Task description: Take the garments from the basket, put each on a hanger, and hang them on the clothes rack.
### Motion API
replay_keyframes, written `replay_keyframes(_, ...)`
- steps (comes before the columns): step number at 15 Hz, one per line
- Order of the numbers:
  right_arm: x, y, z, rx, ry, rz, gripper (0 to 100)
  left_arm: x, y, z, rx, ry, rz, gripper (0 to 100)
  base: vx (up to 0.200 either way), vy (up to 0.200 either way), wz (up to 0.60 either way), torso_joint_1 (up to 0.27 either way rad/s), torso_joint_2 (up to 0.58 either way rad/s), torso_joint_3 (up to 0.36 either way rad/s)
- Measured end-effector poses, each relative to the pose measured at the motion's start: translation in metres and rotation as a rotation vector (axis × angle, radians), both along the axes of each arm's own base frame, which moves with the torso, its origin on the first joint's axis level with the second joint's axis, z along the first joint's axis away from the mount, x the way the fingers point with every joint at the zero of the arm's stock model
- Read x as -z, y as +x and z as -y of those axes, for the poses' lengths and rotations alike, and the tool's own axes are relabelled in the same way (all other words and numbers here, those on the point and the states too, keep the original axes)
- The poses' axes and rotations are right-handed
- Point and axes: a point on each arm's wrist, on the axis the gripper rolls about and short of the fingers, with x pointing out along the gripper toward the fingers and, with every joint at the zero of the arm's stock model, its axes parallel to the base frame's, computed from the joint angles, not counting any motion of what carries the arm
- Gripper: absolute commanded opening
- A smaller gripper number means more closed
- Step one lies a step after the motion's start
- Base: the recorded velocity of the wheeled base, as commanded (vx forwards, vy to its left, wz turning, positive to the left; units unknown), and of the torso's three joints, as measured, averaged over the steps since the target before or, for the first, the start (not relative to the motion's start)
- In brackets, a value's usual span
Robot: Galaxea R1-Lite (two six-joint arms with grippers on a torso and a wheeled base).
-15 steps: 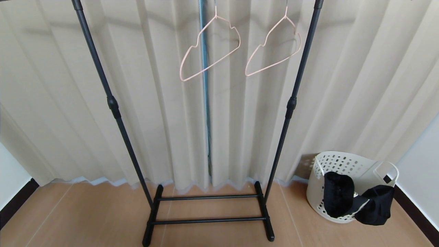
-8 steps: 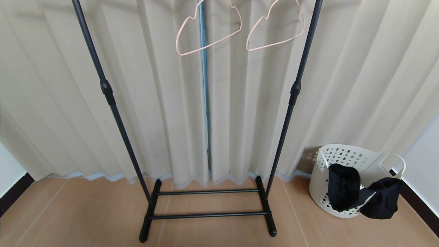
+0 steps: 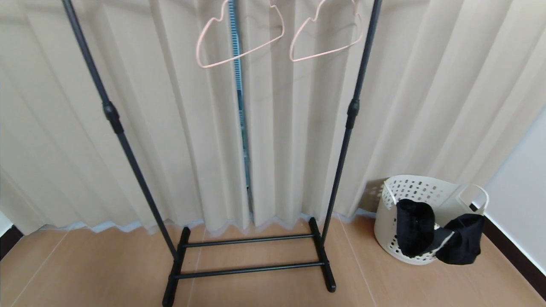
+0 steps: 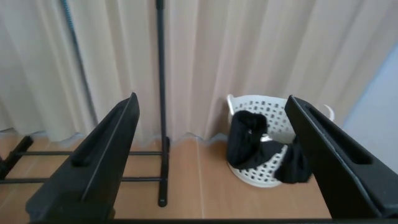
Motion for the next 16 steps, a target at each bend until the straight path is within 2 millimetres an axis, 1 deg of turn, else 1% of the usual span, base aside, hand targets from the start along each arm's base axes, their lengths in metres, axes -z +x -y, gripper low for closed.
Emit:
replay_keyframes(3,0.0,0.0,0.0,-0.001,0.001,0.0,100,0.0,0.0,0.0,0.0,0.0,0.0,100,0.0,0.0,-0.6,0.001,0.0,0.004)
replay_keyframes(16,0.0,0.0,0.0,-0.001,0.001,0.0,100,0.0,0.0,0.0,0.0,0.0,0.0,100,0.0,-0.2,0.0,0.003,0.0,0.002)
